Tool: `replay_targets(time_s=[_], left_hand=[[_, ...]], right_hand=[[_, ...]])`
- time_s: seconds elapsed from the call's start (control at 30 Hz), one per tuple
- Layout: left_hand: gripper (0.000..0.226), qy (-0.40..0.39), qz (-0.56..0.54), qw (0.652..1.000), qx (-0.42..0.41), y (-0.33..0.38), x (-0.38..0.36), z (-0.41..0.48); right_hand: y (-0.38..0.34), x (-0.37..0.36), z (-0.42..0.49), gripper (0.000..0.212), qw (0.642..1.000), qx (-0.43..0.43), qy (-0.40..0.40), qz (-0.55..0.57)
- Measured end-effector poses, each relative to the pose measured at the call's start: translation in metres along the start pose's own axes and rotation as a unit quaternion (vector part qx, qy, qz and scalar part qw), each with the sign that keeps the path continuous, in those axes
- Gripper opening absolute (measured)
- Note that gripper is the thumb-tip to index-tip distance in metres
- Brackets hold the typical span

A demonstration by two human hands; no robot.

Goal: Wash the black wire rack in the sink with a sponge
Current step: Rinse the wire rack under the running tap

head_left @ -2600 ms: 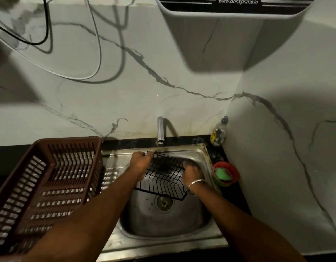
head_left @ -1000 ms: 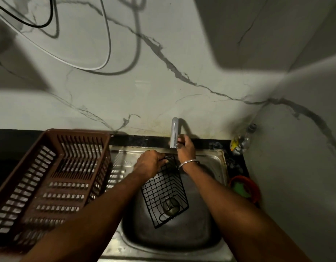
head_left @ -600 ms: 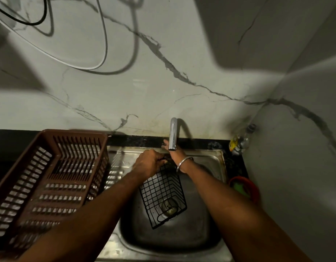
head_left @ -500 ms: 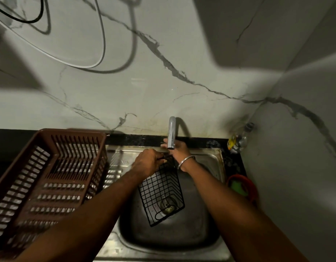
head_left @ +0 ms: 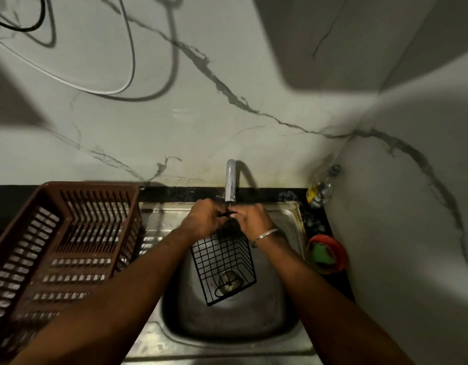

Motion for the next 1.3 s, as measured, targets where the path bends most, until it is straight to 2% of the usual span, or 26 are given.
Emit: replay_targets(time_s=[0.13,0.23,0.33,0.5,0.57,0.67,0.77,0.93,1.03,1.2,1.3], left_hand=[[0.022,0.013,0.192,0.981,-0.028,0.002,0.002,-0.001],[0.023,0.022,0.215,0.976,-0.006,0.002,0.000,-0.004],[0.027,0.027,0.235,0.971,-0.036,0.005,0.001,-0.003],[0.033,0.067,0.137,0.984,-0.091,0.007,0.003,-0.012],[0.031,0.073,0.131,0.987,-0.054,0.003,0.001,-0.008],[0.022,0.040,0.153,0.987,-0.004,0.004,-0.003,0.000],[0.019,0.007,0.109,0.994,-0.004,0.007,-0.004,0.005],[0.021,-0.004,0.053,0.999,-0.009,-0.002,-0.008,0.007],[0.016,0.004,0.068,0.998,0.000,0.005,-0.007,0.012],[0.020,-0.018,-0.094,0.995,0.002,0.004,-0.001,0.009],[0.015,0.012,-0.091,0.996,0.009,0.009,-0.005,0.011]], right_hand=[[0.005,0.008,-0.001,0.024,0.998,-0.058,0.010,-0.009],[-0.008,-0.002,-0.004,0.024,0.992,-0.034,-0.034,-0.120],[-0.019,-0.001,-0.008,0.031,0.978,0.004,-0.044,-0.206],[-0.020,0.026,-0.006,0.032,0.978,0.011,-0.031,-0.204],[-0.022,0.027,-0.006,0.035,0.977,0.004,-0.042,-0.210],[-0.028,0.020,-0.007,0.034,0.972,-0.013,-0.045,-0.229],[-0.036,0.023,-0.005,0.024,0.970,0.005,-0.042,-0.241],[-0.026,0.028,-0.003,0.029,0.965,-0.012,-0.070,-0.254],[-0.032,0.018,-0.001,0.026,0.962,-0.008,-0.085,-0.261],[-0.022,0.024,0.003,0.030,0.964,-0.025,-0.085,-0.251],[-0.028,0.022,0.005,0.020,0.967,-0.033,-0.087,-0.239]])
Point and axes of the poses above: each hand's wrist, its own z-axis towards the middle knuckle, its own x-axis out of the back of the hand, y = z × x, the point moved 5 cm from there along z, towards the middle knuckle, and after that the axes turned 2 degrees about -z, right-handed, at the moved point
